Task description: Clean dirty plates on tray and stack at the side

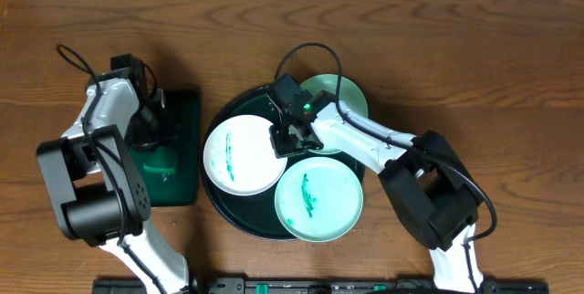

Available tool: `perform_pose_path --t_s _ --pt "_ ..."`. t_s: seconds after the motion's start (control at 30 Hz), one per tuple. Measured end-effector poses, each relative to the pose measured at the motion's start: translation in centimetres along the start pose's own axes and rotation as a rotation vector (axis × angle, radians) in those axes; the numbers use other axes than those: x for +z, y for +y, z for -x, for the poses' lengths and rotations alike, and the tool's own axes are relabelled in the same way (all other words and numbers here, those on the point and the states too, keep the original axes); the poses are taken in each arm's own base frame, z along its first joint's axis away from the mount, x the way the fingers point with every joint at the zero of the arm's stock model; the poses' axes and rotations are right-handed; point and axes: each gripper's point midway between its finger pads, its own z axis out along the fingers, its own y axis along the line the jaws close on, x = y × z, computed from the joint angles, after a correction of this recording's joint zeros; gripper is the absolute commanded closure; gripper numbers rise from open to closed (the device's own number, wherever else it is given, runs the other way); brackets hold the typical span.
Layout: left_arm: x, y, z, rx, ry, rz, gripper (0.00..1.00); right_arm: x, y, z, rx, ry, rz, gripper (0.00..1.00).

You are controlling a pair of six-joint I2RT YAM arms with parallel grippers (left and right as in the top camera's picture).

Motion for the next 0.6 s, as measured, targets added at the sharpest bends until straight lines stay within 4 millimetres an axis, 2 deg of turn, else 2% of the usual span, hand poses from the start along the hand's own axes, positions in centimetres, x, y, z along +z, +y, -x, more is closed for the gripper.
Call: perform_pose_path --t_s 0.27,0.6 --pt "0.11 0.34 0.03 -0.016 0.002 0.013 0.93 0.01 -0.02 0.01 -0.002 0.0 0.001 0.99" --pt "-0.69 0.26 -0.58 -0.128 0.011 0.009 0.93 0.01 -0.02 0.01 -0.002 0.0 0.0 0.99"
